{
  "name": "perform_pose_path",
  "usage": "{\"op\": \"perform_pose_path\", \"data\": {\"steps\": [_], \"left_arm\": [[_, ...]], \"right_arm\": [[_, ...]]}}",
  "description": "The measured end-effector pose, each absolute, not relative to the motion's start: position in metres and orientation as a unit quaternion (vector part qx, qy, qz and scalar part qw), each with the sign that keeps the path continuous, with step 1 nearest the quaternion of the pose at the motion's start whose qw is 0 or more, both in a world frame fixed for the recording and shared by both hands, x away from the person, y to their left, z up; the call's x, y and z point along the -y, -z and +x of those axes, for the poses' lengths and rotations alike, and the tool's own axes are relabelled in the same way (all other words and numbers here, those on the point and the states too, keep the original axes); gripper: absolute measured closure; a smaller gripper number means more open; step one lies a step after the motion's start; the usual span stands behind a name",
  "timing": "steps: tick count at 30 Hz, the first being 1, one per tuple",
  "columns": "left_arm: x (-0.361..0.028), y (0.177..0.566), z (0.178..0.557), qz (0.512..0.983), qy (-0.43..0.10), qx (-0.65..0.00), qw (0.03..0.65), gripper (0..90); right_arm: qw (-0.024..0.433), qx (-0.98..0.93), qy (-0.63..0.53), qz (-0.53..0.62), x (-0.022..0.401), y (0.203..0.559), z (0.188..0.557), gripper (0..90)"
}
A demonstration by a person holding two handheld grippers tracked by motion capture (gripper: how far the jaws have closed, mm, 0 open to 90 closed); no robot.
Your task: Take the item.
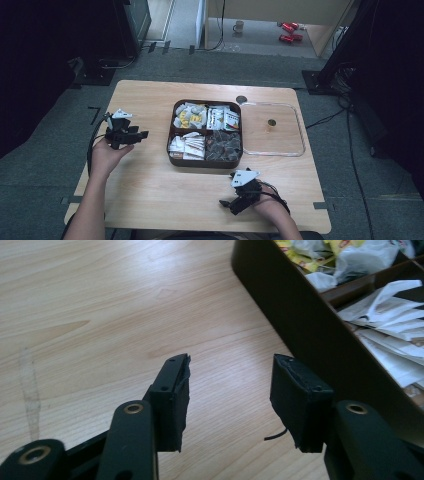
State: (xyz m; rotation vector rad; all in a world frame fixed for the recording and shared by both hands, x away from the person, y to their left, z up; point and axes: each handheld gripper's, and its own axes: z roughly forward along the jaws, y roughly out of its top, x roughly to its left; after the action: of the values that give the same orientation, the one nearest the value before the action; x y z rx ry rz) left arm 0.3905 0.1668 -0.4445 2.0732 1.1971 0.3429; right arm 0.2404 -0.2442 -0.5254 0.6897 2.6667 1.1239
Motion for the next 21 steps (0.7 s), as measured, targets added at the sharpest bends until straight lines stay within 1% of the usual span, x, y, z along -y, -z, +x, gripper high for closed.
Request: {"op": "perform_pose_path", "data": {"steps": [4,13,19,21], "left_arm": [[-0.163,0.44,0.39,0.806,-0.131,-0.455,0.356,53.5],[-0.14,0.424,0.384,0.819,-0.131,-0.415,0.372,58.2],[-0.127,0.421,0.385,0.828,-0.129,-0.397,0.373,59.4],[-0.123,0.42,0.385,0.831,-0.132,-0.39,0.375,58.4]], "right_arm": [[0.083,-0.893,-0.376,0.231,0.244,0.525,0.24,0.0],[0.083,-0.893,-0.377,0.231,0.244,0.526,0.24,0.0],[0.083,-0.893,-0.377,0.231,0.244,0.526,0.24,0.0],[0.084,-0.893,-0.377,0.231,0.244,0.526,0.24,0.0]]}}
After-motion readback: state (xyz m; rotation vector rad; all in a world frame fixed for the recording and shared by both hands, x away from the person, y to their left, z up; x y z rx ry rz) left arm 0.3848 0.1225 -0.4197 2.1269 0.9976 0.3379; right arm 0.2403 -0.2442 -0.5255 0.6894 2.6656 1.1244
